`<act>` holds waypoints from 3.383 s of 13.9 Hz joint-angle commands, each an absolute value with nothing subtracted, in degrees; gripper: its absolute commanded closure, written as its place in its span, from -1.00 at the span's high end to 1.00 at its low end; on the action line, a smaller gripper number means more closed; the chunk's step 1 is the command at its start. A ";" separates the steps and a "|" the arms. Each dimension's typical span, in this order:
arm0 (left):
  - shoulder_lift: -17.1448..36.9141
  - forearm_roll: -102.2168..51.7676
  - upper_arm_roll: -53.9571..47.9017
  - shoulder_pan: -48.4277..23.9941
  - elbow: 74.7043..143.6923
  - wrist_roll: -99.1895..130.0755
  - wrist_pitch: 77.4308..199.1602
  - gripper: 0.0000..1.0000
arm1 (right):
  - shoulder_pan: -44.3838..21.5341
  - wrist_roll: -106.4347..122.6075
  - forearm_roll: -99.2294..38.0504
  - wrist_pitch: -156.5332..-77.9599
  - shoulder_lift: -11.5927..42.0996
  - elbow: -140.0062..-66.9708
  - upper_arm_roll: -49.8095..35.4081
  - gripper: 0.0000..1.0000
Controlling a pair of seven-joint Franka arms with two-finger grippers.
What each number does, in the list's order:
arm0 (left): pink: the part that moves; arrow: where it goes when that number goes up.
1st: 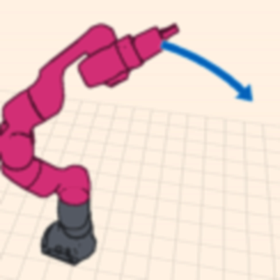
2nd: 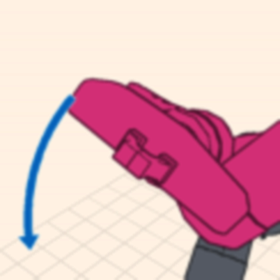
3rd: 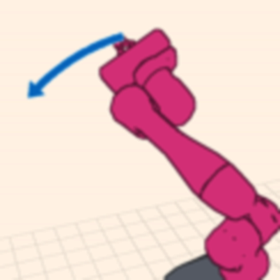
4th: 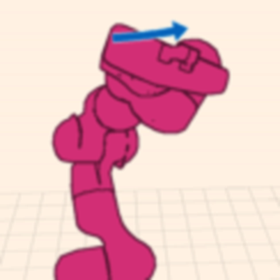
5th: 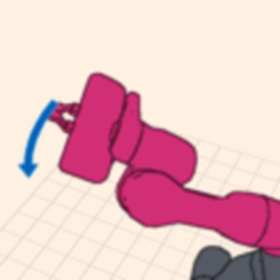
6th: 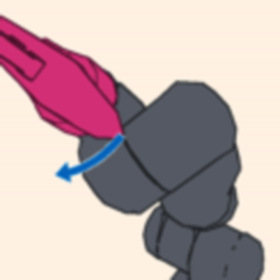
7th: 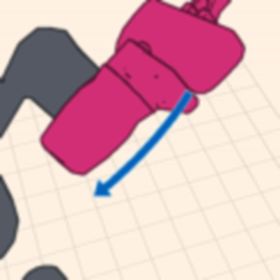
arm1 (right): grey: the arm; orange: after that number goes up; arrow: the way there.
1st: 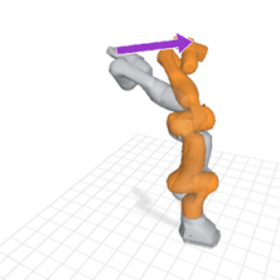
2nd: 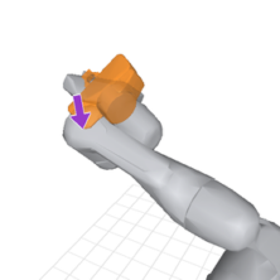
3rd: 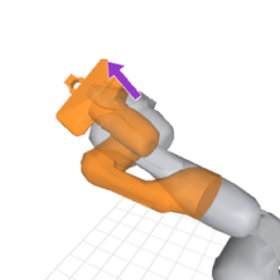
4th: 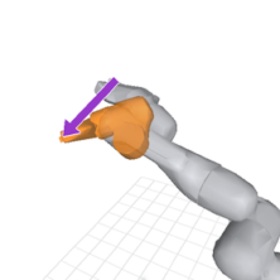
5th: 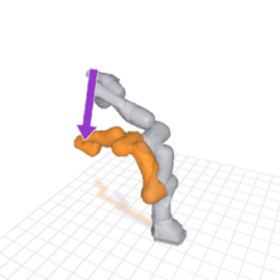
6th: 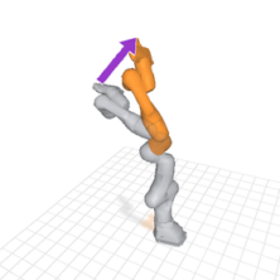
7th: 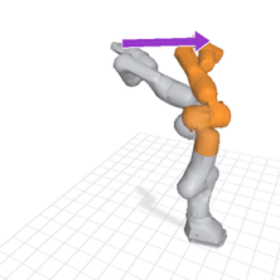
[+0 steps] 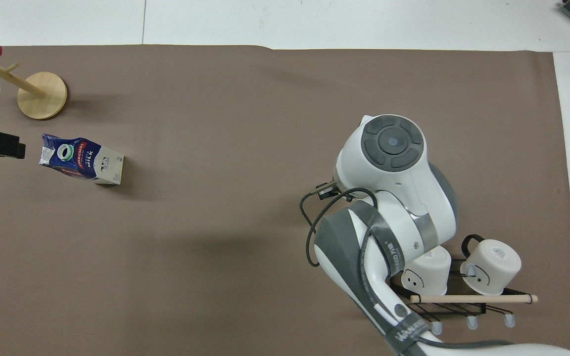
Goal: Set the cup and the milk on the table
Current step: 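Carry the white mug toward the table centre with the right gripper, then release the mug and withdraw the right gripper while the left gripper reaches the carton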
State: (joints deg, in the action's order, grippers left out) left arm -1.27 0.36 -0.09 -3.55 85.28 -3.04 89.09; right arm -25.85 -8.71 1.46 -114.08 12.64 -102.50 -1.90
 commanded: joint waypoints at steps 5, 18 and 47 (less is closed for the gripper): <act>-2.90 -0.44 0.09 -3.69 87.19 -3.16 89.30 1.00 | -31.28 -15.38 3.51 -119.00 21.26 -96.25 -1.76 -1.00; -2.90 -0.44 0.09 -3.69 87.19 -3.16 89.38 1.00 | -31.82 -16.52 5.19 -127.26 24.17 -96.94 -1.93 -1.00; 1.41 -0.44 0.26 -2.90 90.60 -3.96 98.94 1.00 | -9.16 -15.38 0.97 -100.65 0.88 -98.61 -0.97 1.00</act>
State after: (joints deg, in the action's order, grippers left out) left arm 1.54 0.36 0.26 -3.52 87.11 -3.07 95.04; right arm -11.79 -16.31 0.91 -102.28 2.55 -97.50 -0.51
